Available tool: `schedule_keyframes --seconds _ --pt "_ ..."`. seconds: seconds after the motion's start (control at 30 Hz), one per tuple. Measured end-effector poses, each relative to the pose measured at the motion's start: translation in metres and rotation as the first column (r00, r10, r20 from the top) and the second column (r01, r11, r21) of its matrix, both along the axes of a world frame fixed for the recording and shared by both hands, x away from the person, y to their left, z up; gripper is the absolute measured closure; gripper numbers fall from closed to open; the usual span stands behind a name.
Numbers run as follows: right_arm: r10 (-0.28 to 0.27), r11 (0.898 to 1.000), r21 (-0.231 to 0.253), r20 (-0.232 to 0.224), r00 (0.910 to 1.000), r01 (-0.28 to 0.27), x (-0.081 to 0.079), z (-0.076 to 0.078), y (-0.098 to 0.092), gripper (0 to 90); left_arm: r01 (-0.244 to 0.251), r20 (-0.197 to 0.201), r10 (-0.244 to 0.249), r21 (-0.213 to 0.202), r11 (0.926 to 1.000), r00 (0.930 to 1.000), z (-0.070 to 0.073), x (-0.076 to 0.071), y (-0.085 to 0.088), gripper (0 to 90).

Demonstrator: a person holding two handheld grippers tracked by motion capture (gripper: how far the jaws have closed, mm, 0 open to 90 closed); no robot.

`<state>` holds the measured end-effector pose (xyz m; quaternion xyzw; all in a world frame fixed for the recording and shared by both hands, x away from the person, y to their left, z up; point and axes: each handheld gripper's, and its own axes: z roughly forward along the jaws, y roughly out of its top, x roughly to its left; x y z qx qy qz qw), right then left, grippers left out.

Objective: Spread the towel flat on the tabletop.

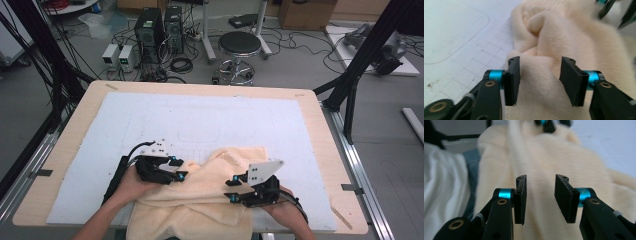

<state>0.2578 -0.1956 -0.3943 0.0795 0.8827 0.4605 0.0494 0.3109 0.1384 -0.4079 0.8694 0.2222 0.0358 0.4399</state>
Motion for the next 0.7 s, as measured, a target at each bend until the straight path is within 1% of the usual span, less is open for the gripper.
schedule_keyframes --seconds 0.03,0.07,0.1,0.13,0.17,0.2,0.23,0.27,0.3,0.33,0.37,0.43,0.5,0.53,0.57,0.6,0.63,0.67,0.7 --pt "-0.031 1.0 0.005 0.014 0.9994 0.031 0.004 0.002 -0.002 59.7 0.009 -0.018 -0.009 0.015 0.9998 0.9998 -0.003 0.003 -0.002 65.0" --pt "-0.059 0.998 0.003 0.019 0.9981 0.058 0.007 0.003 -0.003 56.2 0.014 -0.021 -0.014 0.037 0.9992 0.9997 -0.006 0.003 -0.003 73.1" --pt "-0.087 0.996 0.007 0.024 0.9959 0.087 0.012 0.003 -0.005 55.4 0.015 -0.01 -0.014 0.059 0.9982 0.9999 -0.008 0.002 -0.004 79.1" --pt "-0.113 0.994 0.003 0.015 0.9935 0.113 0.015 0.001 -0.007 54.6 0.012 -0.001 -0.012 0.062 0.998 0.9999 -0.008 0.001 -0.002 81.8" --pt "-0.134 0.991 -0.011 0.008 0.991 0.134 0.019 -0.002 -0.008 52.9 0.009 0.013 -0.01 0.049 0.9988 0.9999 -0.007 -0.001 0.001 83.2" --pt "-0.147 0.989 -0.027 -0.003 0.9891 0.147 0.022 -0.005 -0.009 52.3 -0.009 0.032 0.007 0.042 0.9991 0.9995 -0.005 -0.004 0.005 83.9" --pt "-0.148 0.988 -0.036 -0.022 0.9887 0.147 0.024 -0.009 -0.01 51.7 -0.028 0.046 0.027 0.025 0.9993 0.9986 -0.002 -0.007 0.011 84.1" --pt "-0.139 0.99 -0.032 -0.033 0.9897 0.138 0.025 -0.012 -0.01 51.0 -0.049 0.066 0.048 0.016 0.9987 0.9967 0.001 -0.009 0.018 84.2" --pt "-0.135 0.991 -0.029 -0.041 0.9901 0.134 0.025 -0.014 -0.009 50.8 -0.071 0.084 0.07 0.003 0.9975 0.994 0.004 -0.011 0.026 84.2" --pt "-0.124 0.992 -0.039 -0.045 0.9912 0.123 0.025 -0.015 -0.007 50.7 -0.098 0.099 0.099 -0.009 0.9951 0.9902 0.008 -0.014 0.034 84.2" --pt "-0.12 0.992 -0.045 -0.051 0.9914 0.118 0.025 -0.016 -0.005 50.7 -0.122 0.112 0.124 -0.021 0.9922 0.9859 0.013 -0.016 0.041 84.2" --pt "-0.097 0.994 -0.051 -0.06 0.9935 0.094 0.024 -0.017 0.0 51.1 -0.153 0.138 0.158 -0.046 0.9872 0.9778 0.022 -0.022 0.055 84.3" --pt "-0.094 0.995 -0.05 -0.06 0.9938 0.091 0.024 -0.017 0.003 51.5 -0.179 0.173 0.187 -0.059 0.982 0.9669 0.032 -0.03 0.066 84.4" --pt "-0.086 0.995 -0.047 -0.057 0.9946 0.084 0.024 -0.016 0.004 51.7 -0.19 0.188 0.2 -0.071 0.9793 0.9615 0.037 -0.035 0.071 84.4" --pt "-0.086 0.995 -0.046 -0.061 0.9945 0.083 0.023 -0.016 0.005 51.8 -0.199 0.197 0.214 -0.093 0.9755 0.9567 0.041 -0.04 0.074 84.4" --pt "-0.078 0.996 -0.042 -0.058 0.9952 0.076 0.023 -0.016 0.007 52.5 -0.197 0.21 0.213 -0.097 0.9756 0.9542 0.045 -0.046 0.078 84.4" --pt "-0.066 0.997 -0.05 -0.058 0.9962 0.063 0.022 -0.016 0.008 53.8 -0.191 0.213 0.208 -0.097 0.9767 0.9545 0.046 -0.052 0.08 84.4" --pt "-0.058 0.997 -0.061 -0.054 0.9968 0.055 0.02 -0.016 0.009 54.8 -0.187 0.215 0.203 -0.089 0.9782 0.9554 0.046 -0.057 0.082 84.4" --pt "-0.05 0.996 -0.077 -0.05 0.9975 0.046 0.02 -0.017 0.011 54.9 -0.177 0.209 0.19 -0.077 0.9811 0.9594 0.045 -0.062 0.083 84.4"
